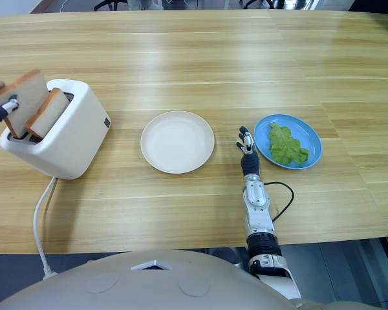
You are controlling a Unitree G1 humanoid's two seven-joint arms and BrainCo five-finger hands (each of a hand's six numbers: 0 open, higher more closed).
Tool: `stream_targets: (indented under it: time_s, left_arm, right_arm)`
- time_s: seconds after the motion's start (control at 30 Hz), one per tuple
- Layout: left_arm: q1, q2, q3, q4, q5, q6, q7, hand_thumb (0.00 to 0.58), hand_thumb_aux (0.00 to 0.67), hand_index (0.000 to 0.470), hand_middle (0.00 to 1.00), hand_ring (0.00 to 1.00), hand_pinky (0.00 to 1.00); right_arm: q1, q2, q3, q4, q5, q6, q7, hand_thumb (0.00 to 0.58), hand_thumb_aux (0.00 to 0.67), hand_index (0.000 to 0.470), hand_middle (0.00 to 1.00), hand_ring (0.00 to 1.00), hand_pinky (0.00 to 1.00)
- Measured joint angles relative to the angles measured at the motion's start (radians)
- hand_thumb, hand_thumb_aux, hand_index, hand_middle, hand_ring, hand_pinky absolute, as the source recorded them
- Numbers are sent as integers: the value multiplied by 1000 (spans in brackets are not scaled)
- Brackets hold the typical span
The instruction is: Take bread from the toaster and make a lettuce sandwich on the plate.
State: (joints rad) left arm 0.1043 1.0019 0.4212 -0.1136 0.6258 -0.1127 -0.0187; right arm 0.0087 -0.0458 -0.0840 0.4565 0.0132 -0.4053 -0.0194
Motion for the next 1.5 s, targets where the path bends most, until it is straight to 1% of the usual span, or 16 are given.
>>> stream_targets:
  time_s: [0.07, 0.2, 0.33, 0.4, 0.5, 0.53, 0.6, 0.67, 0.73, 0.83, 0.93, 1.03, 1.17, 1.27, 1.5]
  left_arm:
    - [-18, -12, 20, -3, -36, -2, -2, 580, 670, 460, 1000, 1000, 1000]
    - [-107, -87, 85, -30, -180, 2, -6, 580, 670, 460, 1000, 1000, 1000]
    - [-200, -127, 174, -110, -305, 5, -5, 580, 670, 460, 1000, 1000, 1000]
    - [-242, -137, 212, -197, -391, 3, -24, 580, 670, 460, 1000, 1000, 1000]
    - [-250, -152, 184, -288, -444, 0, -69, 580, 670, 460, 1000, 1000, 1000]
    - [-258, -168, 151, -301, -470, 9, -90, 580, 670, 460, 1000, 1000, 1000]
    - [-276, -244, 54, -319, -521, 48, -127, 580, 670, 460, 1000, 1000, 1000]
    - [-279, -347, -95, -323, -553, 100, -166, 580, 670, 460, 1000, 1000, 1000]
    - [-263, -448, -270, -302, -549, 125, -202, 580, 670, 460, 1000, 1000, 1000]
    - [-254, -570, -472, -181, -509, 132, -226, 580, 670, 460, 1000, 1000, 1000]
    - [-265, -625, -546, -35, -479, 136, -229, 580, 670, 460, 1000, 1000, 1000]
    - [-277, -637, -575, 57, -453, 136, -228, 580, 670, 460, 1000, 1000, 1000]
    - [-327, -720, -625, 253, -401, 108, -176, 580, 670, 460, 1000, 1000, 1000]
    - [-362, -756, -706, 427, -318, 76, -127, 580, 670, 460, 1000, 1000, 1000]
    - [-434, -762, -749, 622, -243, -46, -49, 580, 670, 460, 1000, 1000, 1000]
  right_arm:
    - [0, 1, 0, 0, 0, 0, 0, 0, 0, 0, 0, 0, 0]
    - [0, 1, 0, 2, 0, 0, -2, 0, 0, 0, 0, 0, 0]
    - [1, 2, 0, 3, 0, 0, -3, 0, 0, 0, 0, 0, 0]
    - [3, 4, 1, 3, 0, 1, -3, 0, 0, 0, 0, 0, 0]
    - [2, 7, 0, 3, 0, 0, -5, 0, 0, 0, 0, 0, 0]
    - [3, 8, 0, 2, 0, 0, -6, 0, 0, 0, 0, 0, 0]
    - [3, 8, 0, 3, 0, 0, -9, 0, 0, 0, 0, 0, 0]
    - [2, 10, 0, 3, 0, 0, -11, 0, 0, 0, 0, 0, 0]
    - [1, 16, 2, 1, 0, 1, -12, 0, 0, 0, 0, 0, 0]
    - [2, 11, 2, -11, 0, 2, -10, 0, 0, 0, 0, 0, 0]
    - [11, 1, -1, -30, 0, 9, -10, 0, 0, 0, 0, 0, 0]
    - [16, -1, -5, -40, 1, 16, -11, 0, 0, 0, 0, 0, 0]
    - [22, 1, -7, -48, 1, 21, -13, 0, 0, 0, 0, 0, 0]
    - [28, 3, -1, -63, 1, 26, -11, 0, 0, 0, 0, 0, 0]
    - [34, -1, -3, -74, 1, 33, -10, 0, 0, 0, 0, 0, 0]
